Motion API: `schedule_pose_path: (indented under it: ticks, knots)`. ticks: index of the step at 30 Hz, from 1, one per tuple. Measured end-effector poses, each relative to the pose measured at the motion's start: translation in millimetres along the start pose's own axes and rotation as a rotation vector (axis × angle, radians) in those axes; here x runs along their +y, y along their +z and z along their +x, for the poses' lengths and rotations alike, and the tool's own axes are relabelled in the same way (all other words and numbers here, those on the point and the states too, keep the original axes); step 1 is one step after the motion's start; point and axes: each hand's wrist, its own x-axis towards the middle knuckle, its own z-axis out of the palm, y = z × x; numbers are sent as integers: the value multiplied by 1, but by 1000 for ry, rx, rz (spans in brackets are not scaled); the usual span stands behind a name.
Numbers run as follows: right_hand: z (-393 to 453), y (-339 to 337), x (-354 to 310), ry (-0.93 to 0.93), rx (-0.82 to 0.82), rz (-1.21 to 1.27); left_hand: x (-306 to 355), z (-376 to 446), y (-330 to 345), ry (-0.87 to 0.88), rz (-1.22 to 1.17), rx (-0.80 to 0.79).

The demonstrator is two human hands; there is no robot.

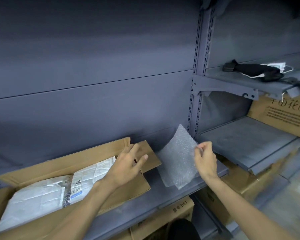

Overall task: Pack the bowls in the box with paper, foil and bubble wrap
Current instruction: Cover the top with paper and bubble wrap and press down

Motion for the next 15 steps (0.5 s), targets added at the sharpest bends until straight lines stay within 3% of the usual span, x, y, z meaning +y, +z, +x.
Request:
schedule_pose_path:
  ticks: [7,11,15]
  knots:
    - [-27,28,-120,-329,-12,403,-3,-10,-39,-217,-431,252]
    - [-59,55,-176,-350,-134,677,-20,-30,-71,-440,-707,363]
    - [-97,88,-207,-202,-308,894,-44,-60,-101,-668,-905,422]
